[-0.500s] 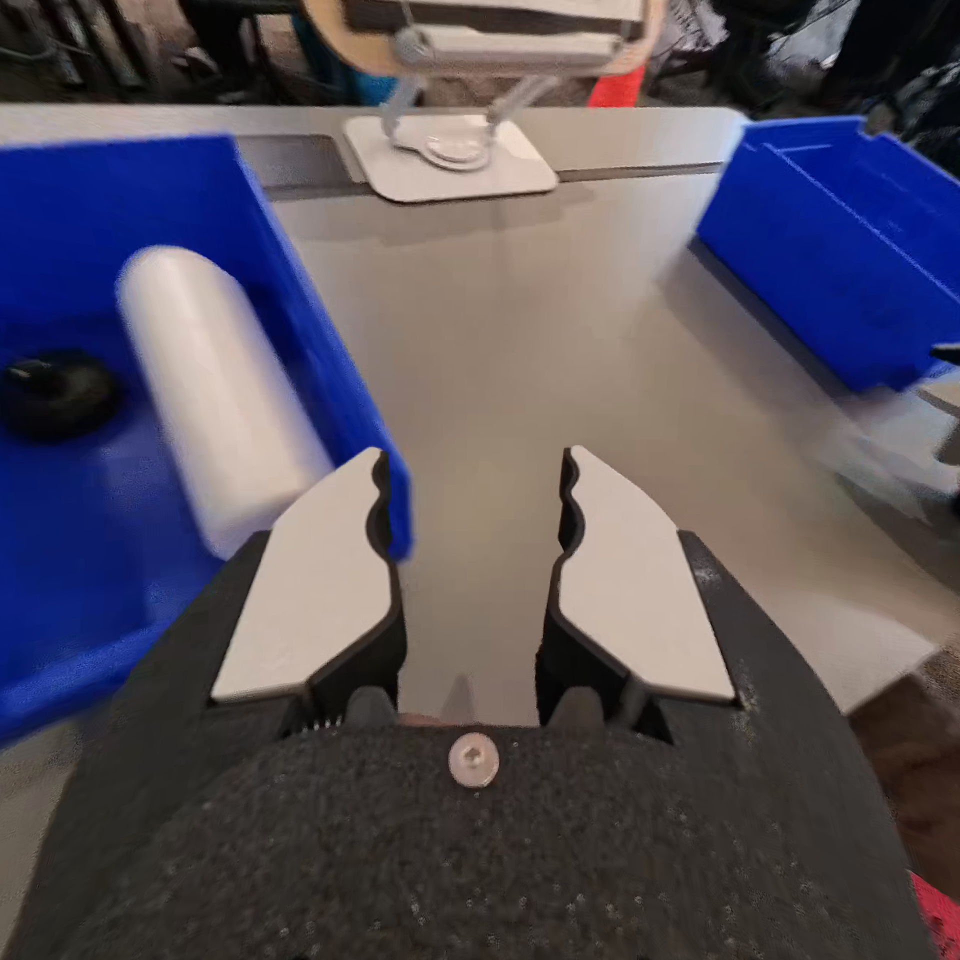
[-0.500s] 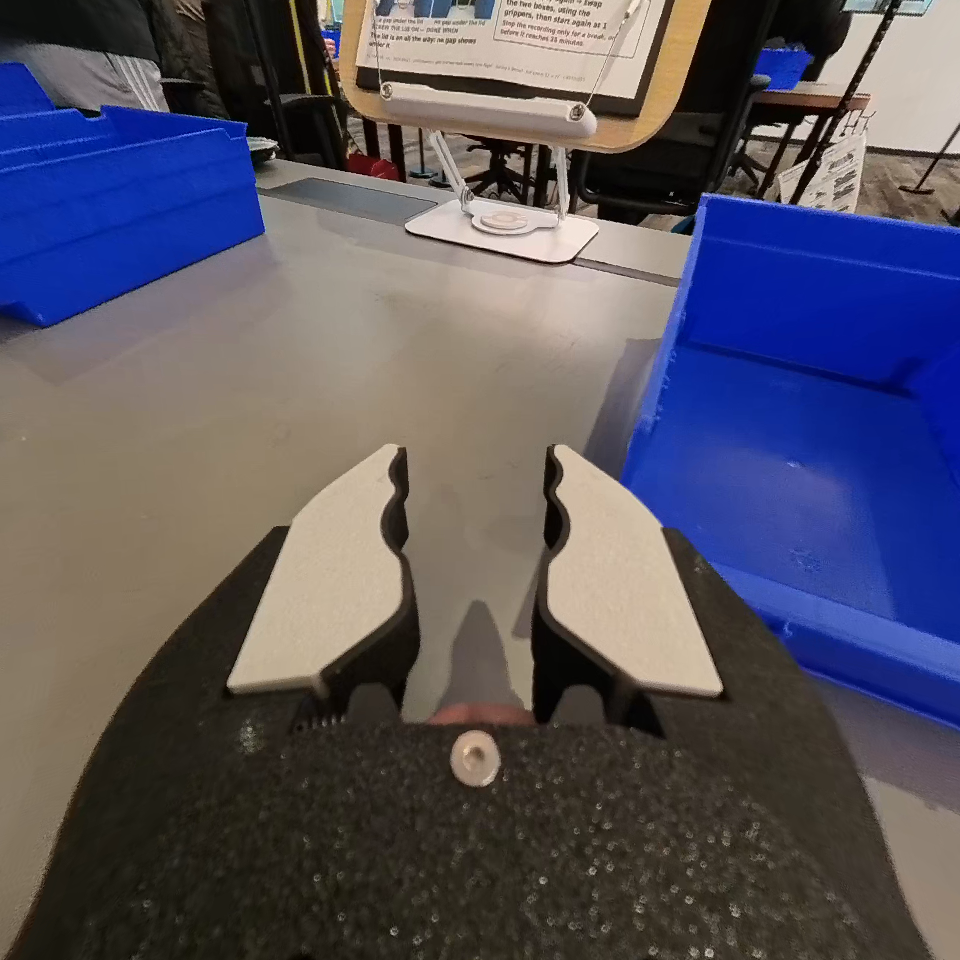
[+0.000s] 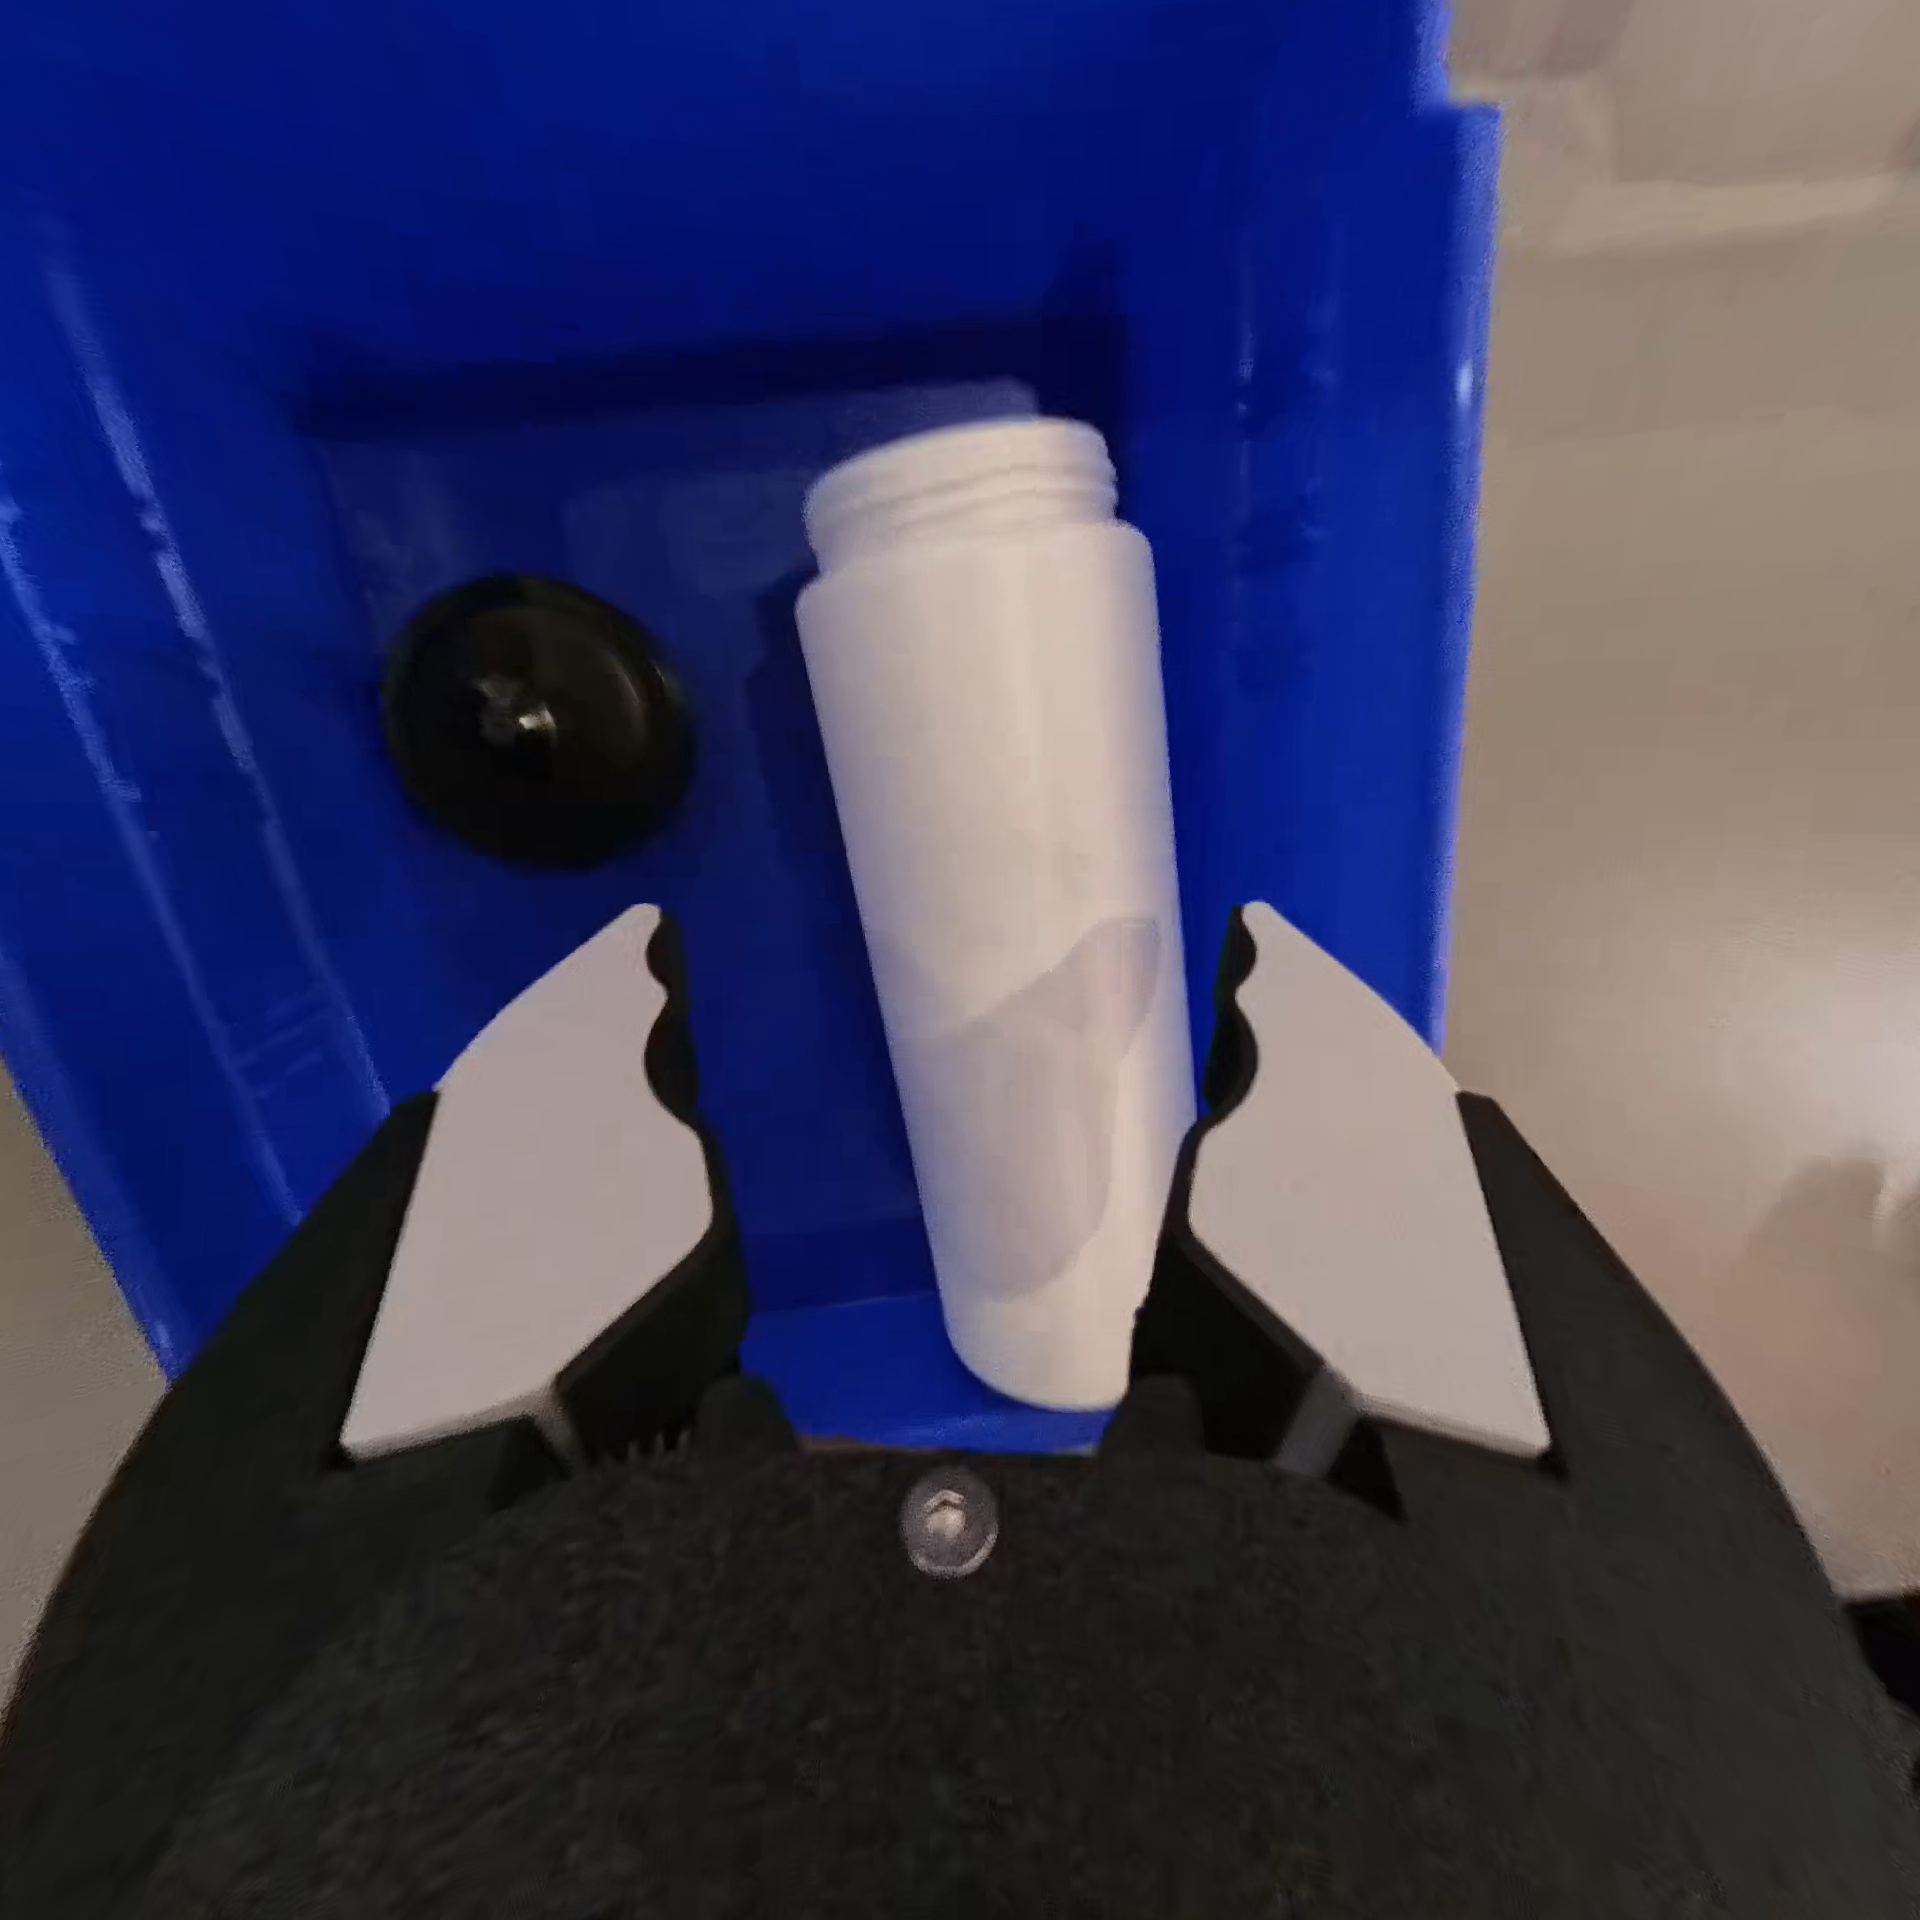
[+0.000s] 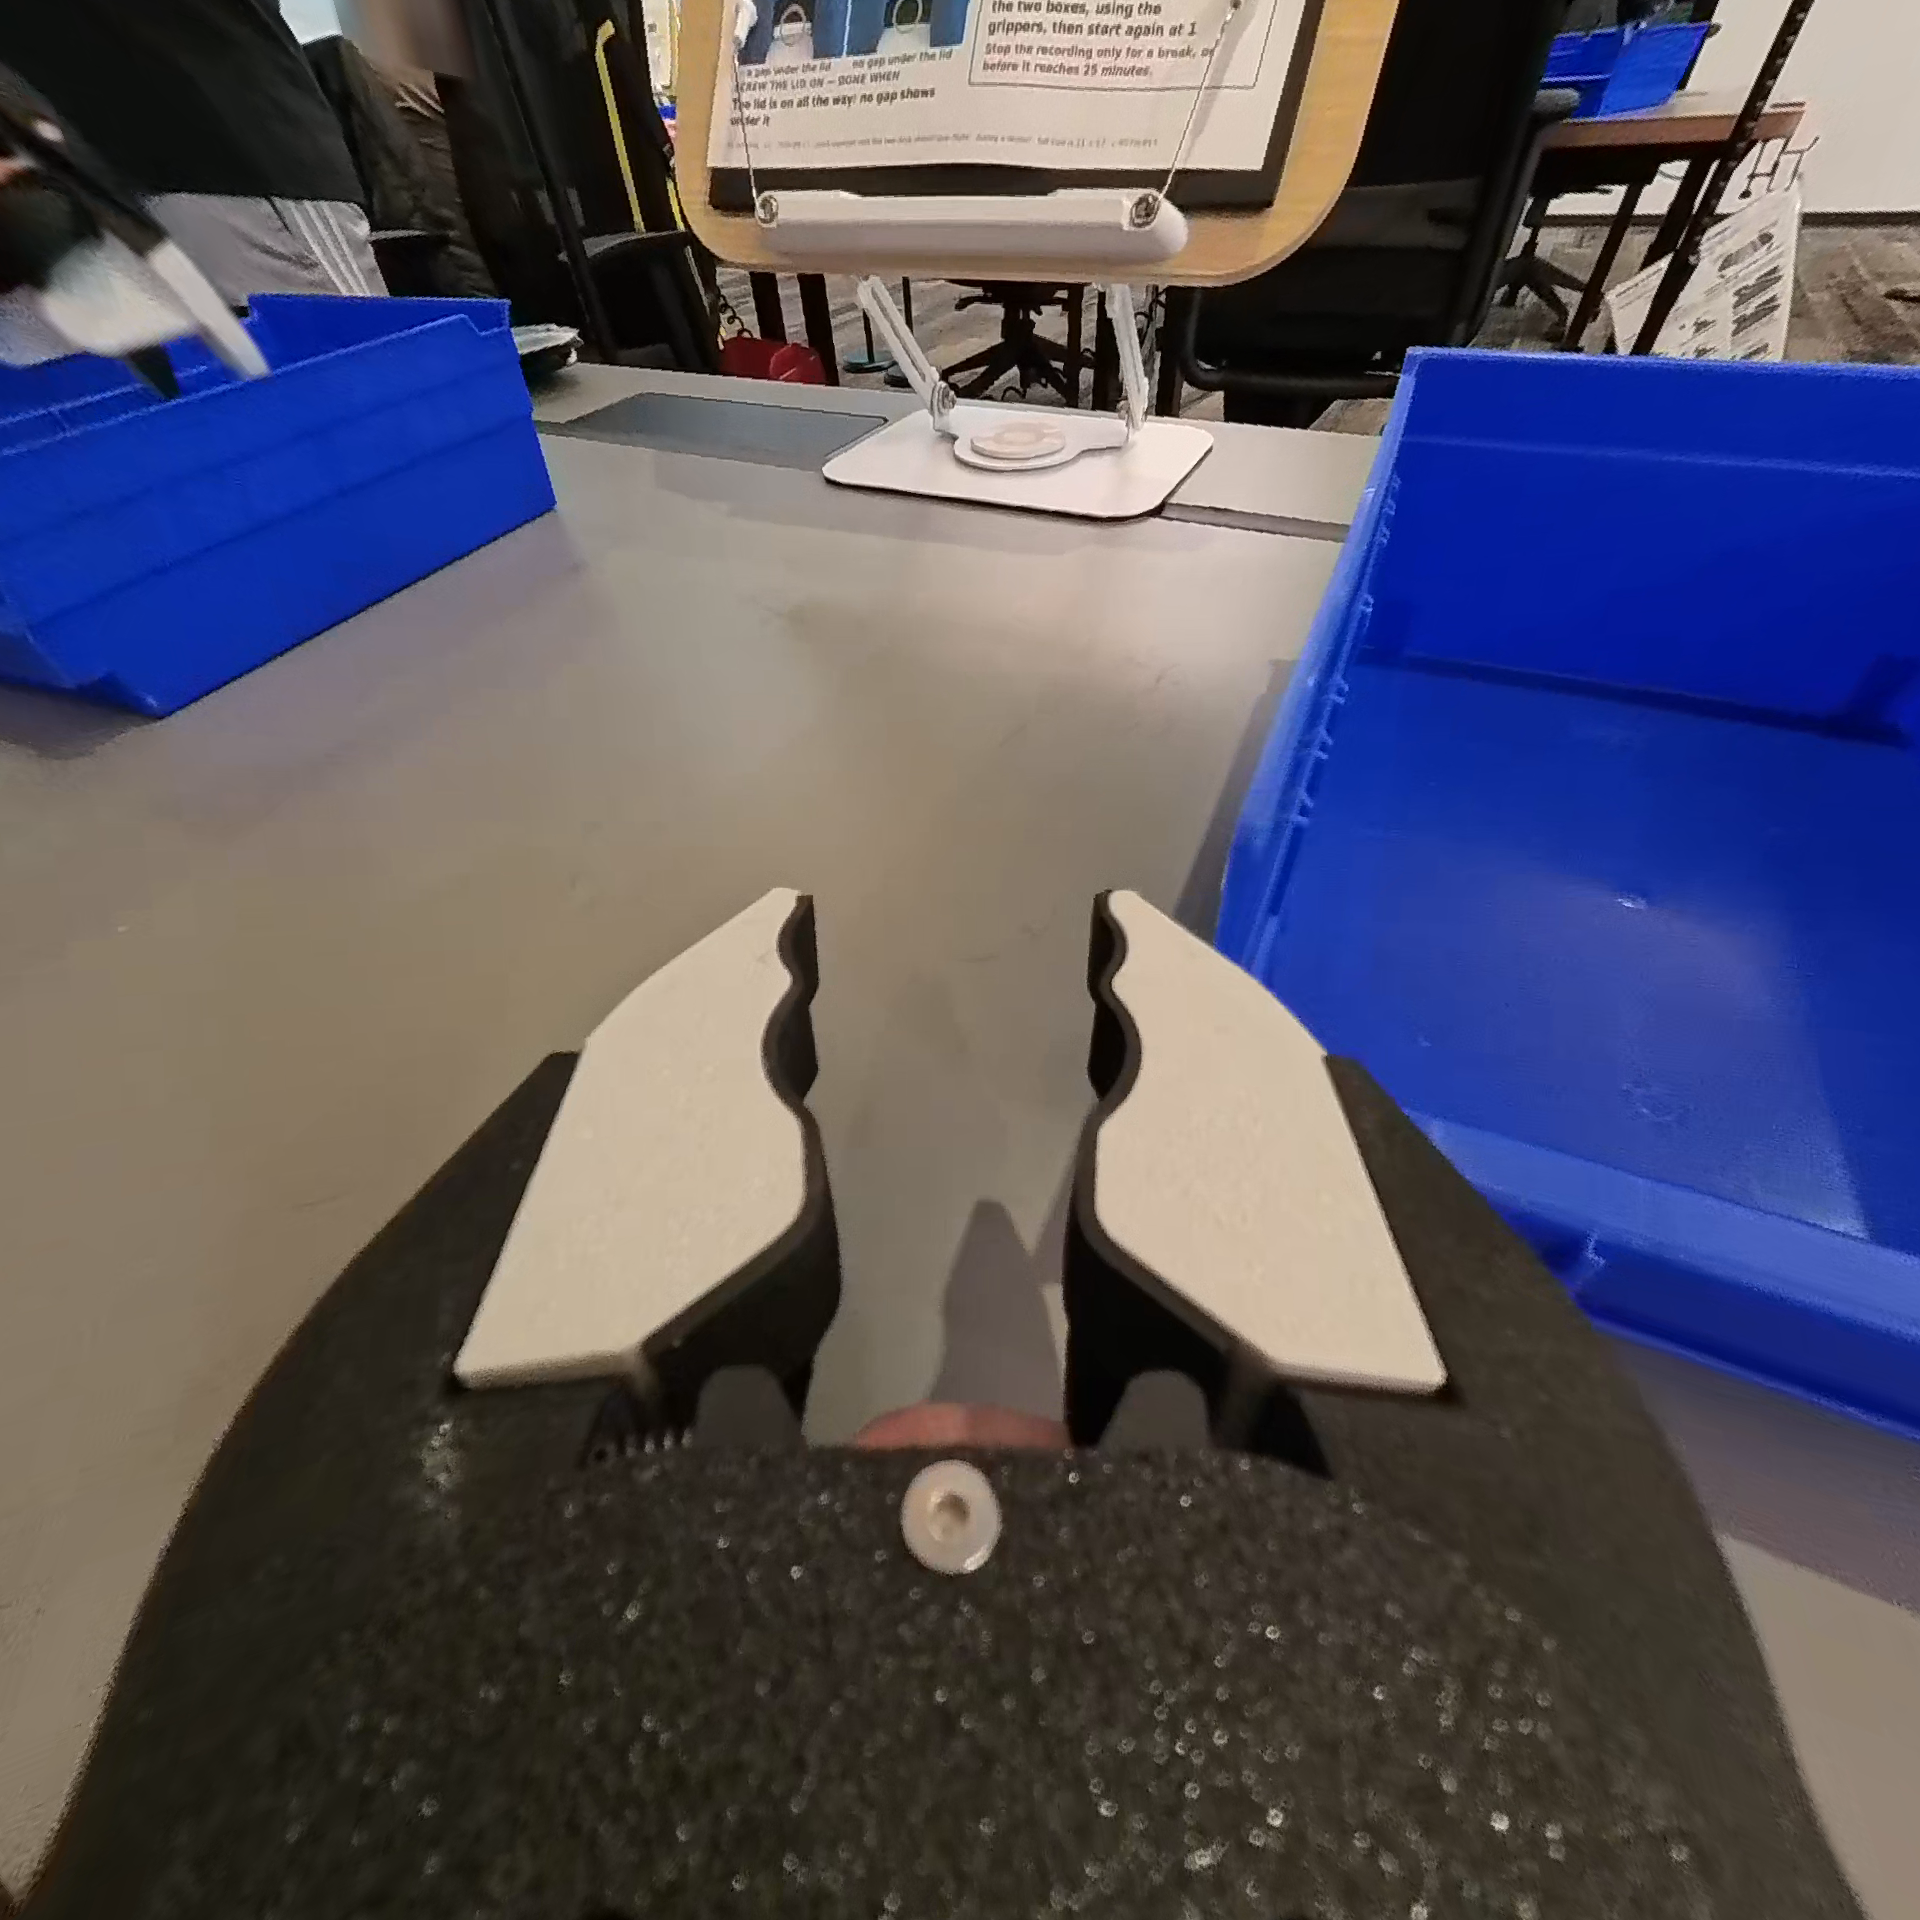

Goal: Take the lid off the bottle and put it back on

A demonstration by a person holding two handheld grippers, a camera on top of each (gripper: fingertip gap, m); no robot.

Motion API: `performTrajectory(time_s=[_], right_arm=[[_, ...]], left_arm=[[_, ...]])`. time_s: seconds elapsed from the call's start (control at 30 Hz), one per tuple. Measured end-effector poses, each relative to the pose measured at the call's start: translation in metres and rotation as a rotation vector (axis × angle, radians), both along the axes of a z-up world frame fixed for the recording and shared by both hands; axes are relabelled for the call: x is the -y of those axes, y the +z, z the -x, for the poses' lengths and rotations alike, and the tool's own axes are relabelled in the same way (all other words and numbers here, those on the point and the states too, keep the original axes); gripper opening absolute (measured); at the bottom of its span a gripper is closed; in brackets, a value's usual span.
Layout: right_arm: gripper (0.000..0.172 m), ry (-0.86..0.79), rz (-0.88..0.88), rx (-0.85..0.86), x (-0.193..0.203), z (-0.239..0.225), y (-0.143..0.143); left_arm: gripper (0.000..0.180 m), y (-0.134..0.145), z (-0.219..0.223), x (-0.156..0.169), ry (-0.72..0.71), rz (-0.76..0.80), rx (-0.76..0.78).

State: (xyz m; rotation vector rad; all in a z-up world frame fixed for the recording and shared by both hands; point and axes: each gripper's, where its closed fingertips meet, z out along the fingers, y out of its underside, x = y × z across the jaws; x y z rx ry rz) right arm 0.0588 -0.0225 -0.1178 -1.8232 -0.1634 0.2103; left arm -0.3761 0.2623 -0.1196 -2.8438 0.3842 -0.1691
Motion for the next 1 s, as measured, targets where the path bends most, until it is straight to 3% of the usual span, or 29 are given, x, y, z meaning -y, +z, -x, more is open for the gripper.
performTrajectory(time_s=[0.1, 0.37, 0.5, 0.7, 0.87, 1.0], right_arm=[[0.05, 0.007, 0.004, -0.007, 0.002, 0.001, 0.0], [0.05, -0.001, 0.0, -0.004, 0.005, 0.0, 0.0], [0.049, -0.005, -0.001, -0.002, 0.006, 0.0, 0.0], [0.049, -0.005, 0.004, 0.007, 0.006, 0.0, -0.001], [0.048, -0.008, 0.004, 0.014, 0.005, 0.001, -0.001], [0.048, -0.009, 0.004, 0.017, 0.005, 0.001, -0.001]], left_arm=[[0.095, -0.011, 0.0, -0.02, 0.03, 0.033, -0.068], [0.091, -0.046, -0.01, -0.032, 0.117, 0.155, -0.062], [0.087, -0.06, -0.005, -0.022, 0.061, 0.194, -0.109], [0.087, -0.059, 0.008, -0.015, -0.029, 0.17, -0.112], [0.087, -0.028, 0.035, -0.023, -0.041, 0.037, -0.1], [0.087, 0.036, 0.046, -0.037, -0.028, -0.171, 0.016]])
